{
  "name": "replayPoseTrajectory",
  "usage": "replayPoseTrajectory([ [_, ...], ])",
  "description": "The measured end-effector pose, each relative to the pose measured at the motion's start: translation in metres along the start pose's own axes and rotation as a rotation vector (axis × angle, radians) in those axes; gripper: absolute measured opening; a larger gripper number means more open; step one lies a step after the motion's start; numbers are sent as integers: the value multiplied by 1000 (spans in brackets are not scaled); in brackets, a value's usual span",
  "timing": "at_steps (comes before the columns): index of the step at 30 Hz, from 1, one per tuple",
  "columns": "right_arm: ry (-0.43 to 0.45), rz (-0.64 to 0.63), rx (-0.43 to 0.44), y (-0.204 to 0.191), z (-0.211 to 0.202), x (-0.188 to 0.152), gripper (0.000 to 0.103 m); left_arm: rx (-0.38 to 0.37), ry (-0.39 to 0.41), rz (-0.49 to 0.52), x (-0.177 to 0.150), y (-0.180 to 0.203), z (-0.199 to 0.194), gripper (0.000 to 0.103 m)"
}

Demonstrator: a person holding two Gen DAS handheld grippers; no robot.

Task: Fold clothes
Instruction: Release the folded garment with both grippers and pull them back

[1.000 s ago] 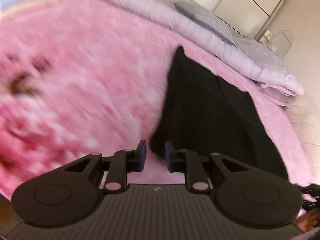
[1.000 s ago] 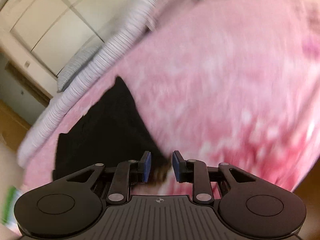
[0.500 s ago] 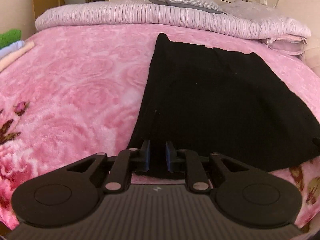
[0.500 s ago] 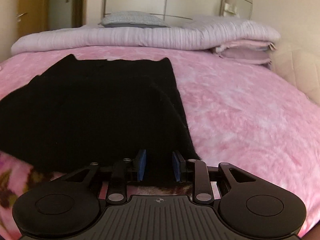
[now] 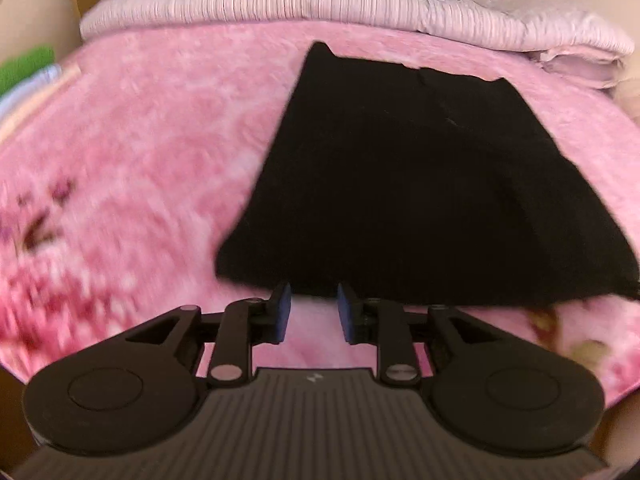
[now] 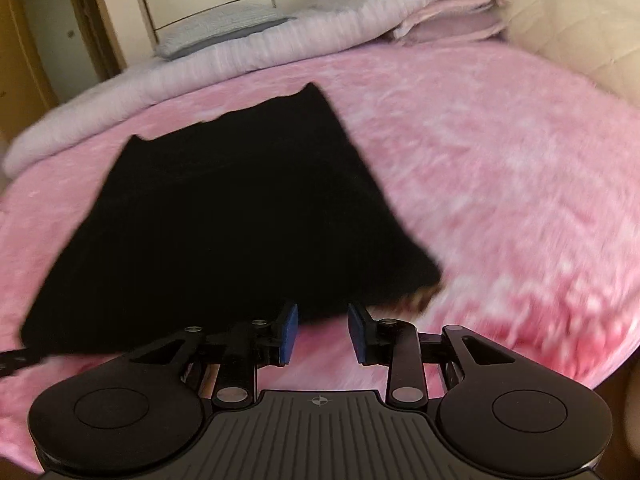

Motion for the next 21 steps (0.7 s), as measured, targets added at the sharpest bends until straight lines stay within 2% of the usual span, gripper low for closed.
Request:
replayPoseTrajectory([
  [5, 22, -37, 10, -1, -42, -17, 33, 29, 7, 29, -16, 13, -35, 22],
  [13, 76, -64, 2, 3, -91, -34, 34, 10, 92, 74, -22, 31, -94, 25],
  [21, 136, -72, 14, 6, -129, -37, 34, -19, 168, 91, -33, 44, -137, 27],
])
Point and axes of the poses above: each gripper's, at about its wrist camera, not at the fingertips, and z roughly the way its jaws point, y to its right, x to its top, the point moved 9 cm from there along z, roughly the way its jaws point, and after that the axes turned 14 degrees about -x, right-handed, at the moved point
